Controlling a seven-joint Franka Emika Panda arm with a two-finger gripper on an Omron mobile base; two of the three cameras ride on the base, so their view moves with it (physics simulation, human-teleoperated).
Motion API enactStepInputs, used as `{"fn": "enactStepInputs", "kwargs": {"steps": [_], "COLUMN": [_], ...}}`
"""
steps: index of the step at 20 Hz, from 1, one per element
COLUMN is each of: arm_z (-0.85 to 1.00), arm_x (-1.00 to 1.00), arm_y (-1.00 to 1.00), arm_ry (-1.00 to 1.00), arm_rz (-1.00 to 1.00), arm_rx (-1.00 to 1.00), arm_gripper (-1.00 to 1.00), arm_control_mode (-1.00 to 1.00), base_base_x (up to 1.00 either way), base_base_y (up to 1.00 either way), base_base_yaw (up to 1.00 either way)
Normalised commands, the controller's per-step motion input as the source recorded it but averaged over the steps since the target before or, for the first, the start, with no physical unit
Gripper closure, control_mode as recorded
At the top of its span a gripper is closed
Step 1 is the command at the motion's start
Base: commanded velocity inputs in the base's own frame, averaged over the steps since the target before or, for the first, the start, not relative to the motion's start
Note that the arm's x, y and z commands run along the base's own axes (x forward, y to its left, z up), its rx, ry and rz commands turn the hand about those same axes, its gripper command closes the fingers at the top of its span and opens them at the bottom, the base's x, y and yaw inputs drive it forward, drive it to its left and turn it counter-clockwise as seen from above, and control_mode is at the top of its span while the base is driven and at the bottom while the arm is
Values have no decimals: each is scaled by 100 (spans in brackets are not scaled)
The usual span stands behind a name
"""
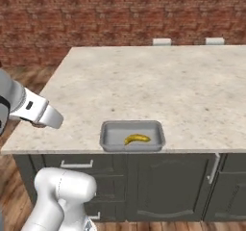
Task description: Pick the tangerine and banana from the fridge and place them inside the tupperware on the counter.
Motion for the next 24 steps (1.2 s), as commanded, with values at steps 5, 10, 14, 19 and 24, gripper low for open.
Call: {"fn": "enactStepInputs", "kwargs": {"steps": [5,10,14,19,24], "arm_z": [0,0,-30,-63,-48], "arm_x": [0,0,31,61,40], "arm_y": [0,0,-7,0,0], "arm_ry": [0,0,35,64,18], "arm_rz": [0,0,26,97,100], "arm_rx": [0,0,5,0,0], "arm_gripper": [100,100,100,100,100], "arm_control_mode": [100,100,-100,-100,-100], "base_base_x": [-1,19,8,0,0], "base_base_y": [-90,-73,-8,0,0], "base_base_yaw": [28,19,3,0,0]}}
